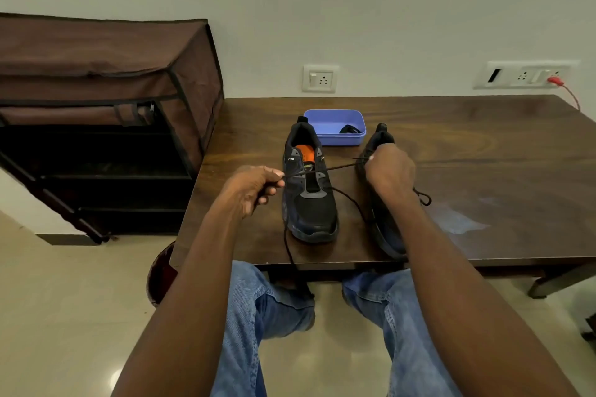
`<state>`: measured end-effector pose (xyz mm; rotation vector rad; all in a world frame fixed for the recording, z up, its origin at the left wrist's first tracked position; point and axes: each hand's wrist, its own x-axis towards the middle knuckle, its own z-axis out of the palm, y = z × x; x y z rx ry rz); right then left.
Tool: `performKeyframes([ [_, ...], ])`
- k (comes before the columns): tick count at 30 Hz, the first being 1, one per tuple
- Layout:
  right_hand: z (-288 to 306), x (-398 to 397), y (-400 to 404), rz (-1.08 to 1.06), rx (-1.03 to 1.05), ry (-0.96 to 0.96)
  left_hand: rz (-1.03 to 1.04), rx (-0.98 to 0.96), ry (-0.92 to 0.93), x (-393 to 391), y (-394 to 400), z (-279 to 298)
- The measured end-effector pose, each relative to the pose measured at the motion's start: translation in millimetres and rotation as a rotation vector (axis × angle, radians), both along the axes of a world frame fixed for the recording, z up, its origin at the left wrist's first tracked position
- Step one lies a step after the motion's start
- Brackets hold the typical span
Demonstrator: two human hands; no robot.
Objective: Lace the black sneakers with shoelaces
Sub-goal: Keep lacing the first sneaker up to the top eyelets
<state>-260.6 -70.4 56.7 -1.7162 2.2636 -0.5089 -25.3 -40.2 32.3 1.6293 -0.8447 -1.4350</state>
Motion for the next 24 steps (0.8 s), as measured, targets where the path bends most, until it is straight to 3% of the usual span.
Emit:
performKeyframes([
  [2,-2.6,-3.1,1.3,-0.02,-0.053,0.137,0.053,0.001,-0.077,2.9,-2.5,-3.5],
  [4,-5.5,5.7,0.5,0.129,-0.098,0.121,0.028,-0.014,-0.078,0.3,-3.8,-4.7],
  [7,-5.6,34.9,7.5,0.478,0.147,-0.4,-0.091,-0.046,0.008,-12.6,-1.2,-0.2],
  [8,-5.6,42.8,10.0,0.57,0.227,-0.484,-0.118,-0.055,0.018,-16.5,-0.7,1.3],
  [10,-8.9,49.8,10.1,0.637,0.25,-0.475,-0.126,-0.066,0.021,-19.5,-0.5,2.7],
  [21,-16.2,43.6,5.0,0.254,0.089,-0.093,-0.06,-0.072,0.109,-24.4,0.2,4.5],
  [24,-19.5,41.3,2.0,0.279,0.03,-0.068,0.004,-0.123,0.03,-26.8,0.9,2.0],
])
